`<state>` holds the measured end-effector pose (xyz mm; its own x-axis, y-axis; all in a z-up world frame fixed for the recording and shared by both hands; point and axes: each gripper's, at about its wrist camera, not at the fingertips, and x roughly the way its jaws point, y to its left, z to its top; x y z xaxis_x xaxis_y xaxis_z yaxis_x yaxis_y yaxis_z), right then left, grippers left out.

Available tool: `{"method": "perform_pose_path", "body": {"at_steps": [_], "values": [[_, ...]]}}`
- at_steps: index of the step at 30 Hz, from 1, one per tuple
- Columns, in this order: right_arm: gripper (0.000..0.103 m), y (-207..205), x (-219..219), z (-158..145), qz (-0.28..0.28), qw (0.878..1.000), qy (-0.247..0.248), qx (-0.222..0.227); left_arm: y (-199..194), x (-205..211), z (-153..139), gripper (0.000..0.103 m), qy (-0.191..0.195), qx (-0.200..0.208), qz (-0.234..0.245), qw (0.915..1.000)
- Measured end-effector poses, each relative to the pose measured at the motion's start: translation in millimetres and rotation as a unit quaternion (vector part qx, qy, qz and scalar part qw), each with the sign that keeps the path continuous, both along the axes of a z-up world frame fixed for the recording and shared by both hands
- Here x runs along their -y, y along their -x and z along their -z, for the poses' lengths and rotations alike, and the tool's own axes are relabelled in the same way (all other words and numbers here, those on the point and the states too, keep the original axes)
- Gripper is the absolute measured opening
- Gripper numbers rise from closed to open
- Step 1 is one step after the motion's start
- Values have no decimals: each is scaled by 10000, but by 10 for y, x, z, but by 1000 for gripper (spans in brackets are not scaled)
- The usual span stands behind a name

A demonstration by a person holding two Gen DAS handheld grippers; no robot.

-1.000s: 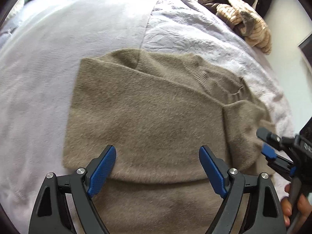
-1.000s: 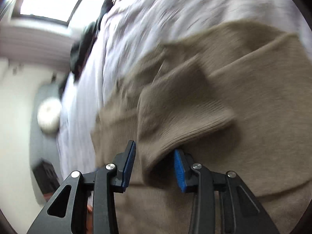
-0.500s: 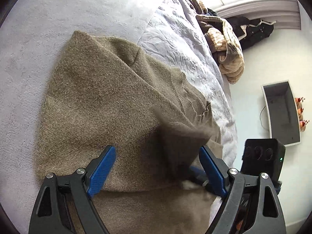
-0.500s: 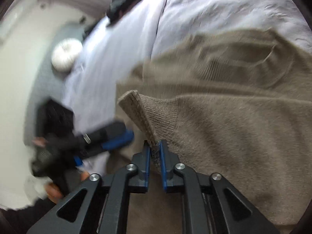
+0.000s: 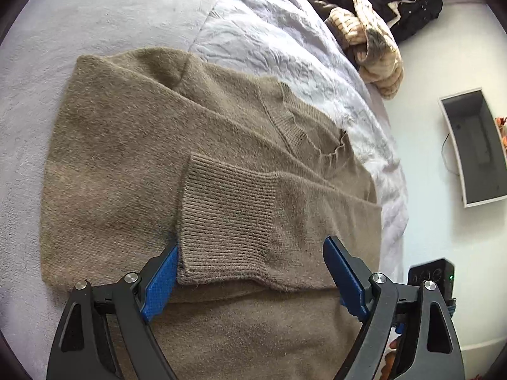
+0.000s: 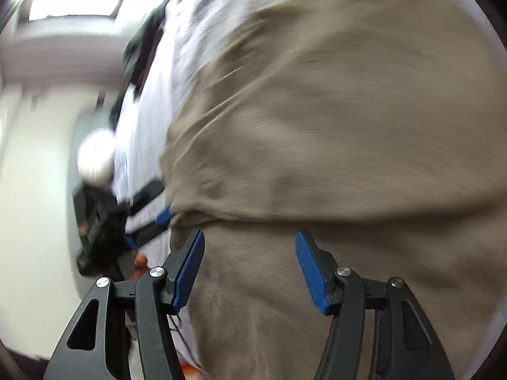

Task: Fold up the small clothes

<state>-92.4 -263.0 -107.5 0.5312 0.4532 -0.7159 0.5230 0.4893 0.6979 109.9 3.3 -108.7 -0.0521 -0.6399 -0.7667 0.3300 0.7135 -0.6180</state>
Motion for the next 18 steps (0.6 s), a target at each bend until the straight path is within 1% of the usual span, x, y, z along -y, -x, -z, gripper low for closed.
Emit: {"method": "perform_pose_path", "body": {"at_steps": [1,2,3,4,6,9,10,11,12,13,15,16,17,18], "values": [[64,124,91,23,324,9994,-91,-5,-1,19,-1,55,-42,16,12,10000],[64,263,186,54,642,9978,-160,-8,-9,48,11,21,-81,-18,64,9999],[64,383,268,83,936,9954,-226,7,-19,80,37,7,-112,-111,120,9998],[64,508,358,116,1278,9912,-332,70,-23,93,38,7,-106,-129,134,9998],[64,752,527,158,1876,9807,-496,218,-15,102,-45,7,19,65,162,9998],[64,972,721,249,2699,9583,-786,516,-27,88,-177,7,190,228,159,9994],[64,1034,757,255,2839,9538,-817,545,-42,77,-198,7,194,261,139,9994],[60,1036,766,268,2947,9502,-833,577,-62,60,-215,7,181,280,112,9994],[25,1026,794,240,2963,9500,-745,636,-81,40,-225,7,163,279,78,9994],[6,1143,904,163,2879,9534,-621,658,-92,22,-232,7,155,286,57,9995],[6,1029,965,-48,2464,9662,-153,746,-89,1,-221,7,89,333,71,9994],[6,963,977,-146,2217,9724,98,715,-77,5,-195,7,21,360,108,9993],[6,908,997,-202,1909,9796,416,480,-51,23,-127,7,-129,373,170,9991],[7,877,1015,-209,1652,9841,618,211,-29,41,-59,7,-262,356,198,9988]]}}
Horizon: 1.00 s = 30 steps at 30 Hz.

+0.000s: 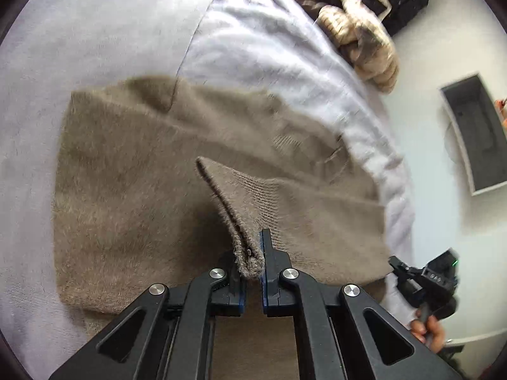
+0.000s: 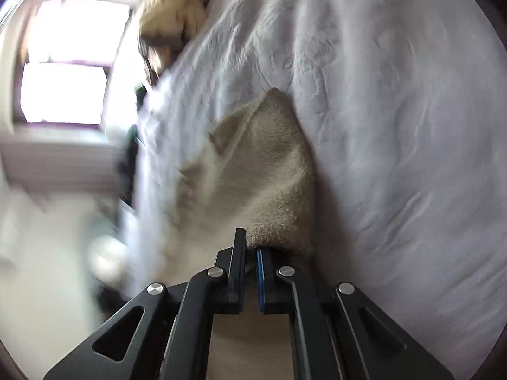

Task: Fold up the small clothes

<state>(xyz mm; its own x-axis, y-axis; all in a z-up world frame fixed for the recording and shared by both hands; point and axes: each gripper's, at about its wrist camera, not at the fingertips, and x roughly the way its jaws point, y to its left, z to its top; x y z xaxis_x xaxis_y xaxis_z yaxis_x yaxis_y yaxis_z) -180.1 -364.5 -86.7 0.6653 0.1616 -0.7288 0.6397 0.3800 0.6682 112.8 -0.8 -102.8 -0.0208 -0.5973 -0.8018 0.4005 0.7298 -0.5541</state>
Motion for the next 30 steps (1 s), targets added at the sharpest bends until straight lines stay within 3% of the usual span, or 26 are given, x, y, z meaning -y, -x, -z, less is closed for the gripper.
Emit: {"method": "perform_pose_path", "body": {"at_steps": [2,3,5,7,9,12,15,17,18,20,22,26,30], "values": [[14,-97,-29,154,-655,9936,-95,-916,53,19,154,7,-295,-35,40,9996],[15,-111,-68,175,-839,9913,-170,-1003,66,11,176,7,-296,-26,18,9996],[21,-79,-145,61,-1223,9888,-50,-857,67,-13,167,7,-233,-31,-66,9997],[49,-45,-157,-115,-1298,9896,238,-577,54,-14,162,7,-234,-39,-81,9997],[55,-63,-6,-190,-1097,9920,470,-413,51,-7,159,7,-288,-6,-43,9996],[55,-268,327,-75,-716,9962,308,-392,66,25,134,7,-363,50,-40,9993],[54,-523,503,216,-809,9946,-28,-653,83,64,118,7,-447,95,-67,9989],[11,-649,499,257,-970,9930,-156,-650,102,77,81,7,-488,148,-98,9987],[8,-699,472,181,-1092,9922,-64,-595,117,85,61,7,-492,200,-90,9986],[8,-766,388,-111,-1397,9866,681,-494,153,99,42,7,-520,304,-44,9982],[8,-847,359,-221,-1582,9795,1118,-555,204,135,60,7,-676,476,36,9966],[9,-917,412,89,-1818,9683,1218,-1204,297,129,66,8,-878,683,107,9937],[15,-769,419,112,-1581,9737,1152,-1165,370,30,14,8,-1095,831,277,9901]]}}
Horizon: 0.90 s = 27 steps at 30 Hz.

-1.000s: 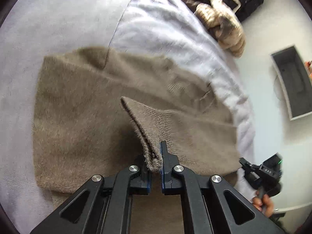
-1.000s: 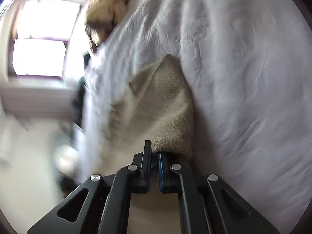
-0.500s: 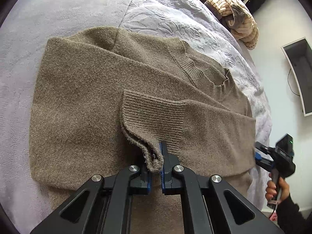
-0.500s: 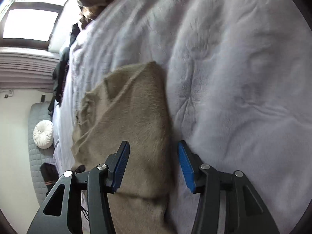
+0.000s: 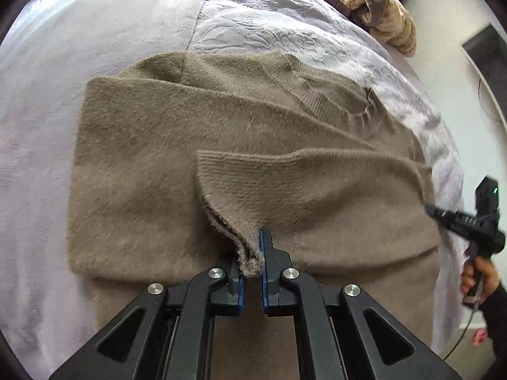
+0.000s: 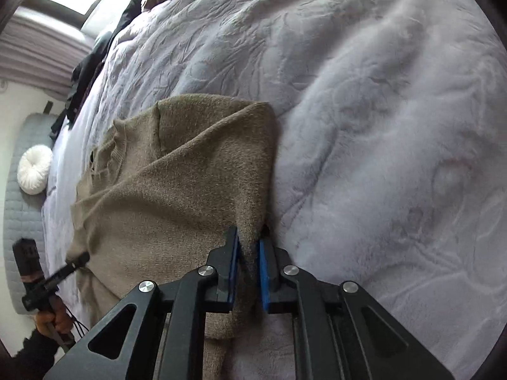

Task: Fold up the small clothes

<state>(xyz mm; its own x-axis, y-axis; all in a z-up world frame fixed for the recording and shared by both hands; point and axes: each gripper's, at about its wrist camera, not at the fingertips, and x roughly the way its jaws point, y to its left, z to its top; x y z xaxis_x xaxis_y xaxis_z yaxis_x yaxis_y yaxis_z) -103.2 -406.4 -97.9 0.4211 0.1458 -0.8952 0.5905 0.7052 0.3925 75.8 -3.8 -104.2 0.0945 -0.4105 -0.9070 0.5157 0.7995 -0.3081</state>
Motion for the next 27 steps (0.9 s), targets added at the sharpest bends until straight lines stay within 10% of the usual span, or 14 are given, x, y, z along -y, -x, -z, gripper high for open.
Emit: {"method": "perform_pose_path", "body": {"at_steps": [11,17,27], "values": [[21,427,-108,-430,346,9990,282,-14,-4,-281,-464,8,-141,438,-136,9988],[21,294,-359,-431,87,9999,118,25,-64,-87,-193,8,-619,164,0,9979],[34,580,-495,91,1208,9777,-1715,117,-21,-121,-186,8,-622,214,-2,9978]]}}
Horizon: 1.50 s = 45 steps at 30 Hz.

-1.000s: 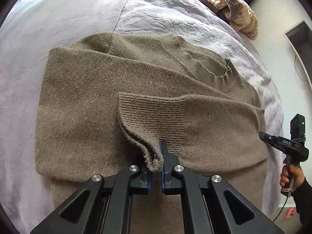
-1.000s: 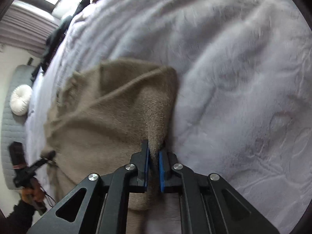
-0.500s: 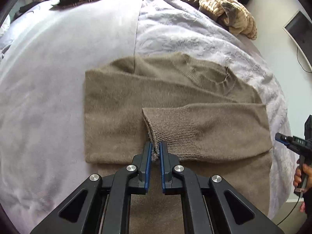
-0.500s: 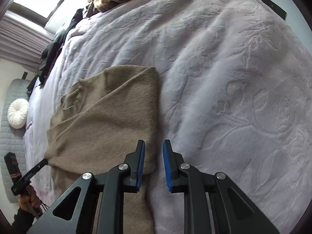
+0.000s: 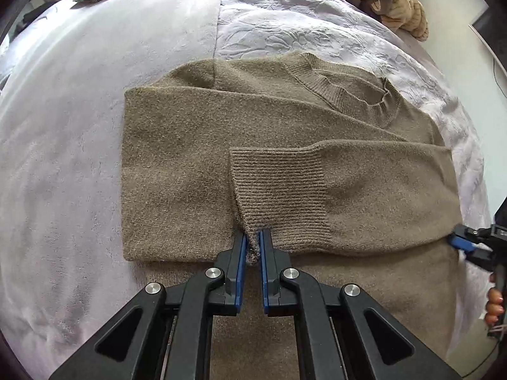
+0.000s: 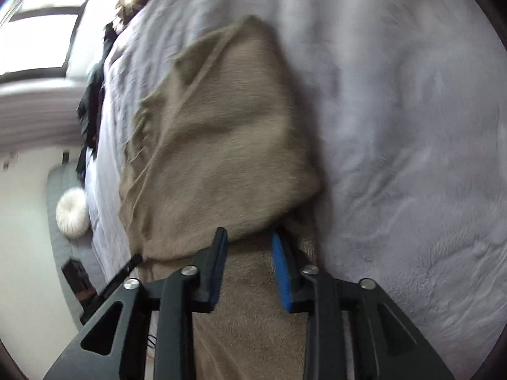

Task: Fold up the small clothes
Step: 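Grasp the sweater side edge with the right tool and fold it inward, then open both tools and move them to the sweater hem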

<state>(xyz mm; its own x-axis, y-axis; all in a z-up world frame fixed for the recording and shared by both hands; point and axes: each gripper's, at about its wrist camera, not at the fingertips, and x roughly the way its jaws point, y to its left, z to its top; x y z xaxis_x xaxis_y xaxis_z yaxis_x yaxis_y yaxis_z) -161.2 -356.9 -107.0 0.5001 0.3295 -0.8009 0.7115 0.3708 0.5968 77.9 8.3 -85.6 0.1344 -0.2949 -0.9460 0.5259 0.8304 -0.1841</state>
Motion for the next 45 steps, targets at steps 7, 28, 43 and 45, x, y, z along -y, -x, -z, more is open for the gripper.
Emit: {"method": "perform_pose_path", "body": {"at_steps": [7,28,43,45], "values": [[6,64,114,-47,613,9969,377,326,41,60,5,8,-69,121,96,9999],[12,-167,-36,-526,-652,9873,1409,329,-107,137,-114,8,119,156,63,9998],[8,-119,102,-208,-545,9917,1152,-152,10,171,107,8,-484,188,125,9986],[8,-53,80,-216,-520,9925,1095,-159,15,134,83,8,-475,113,22,9988]]}}
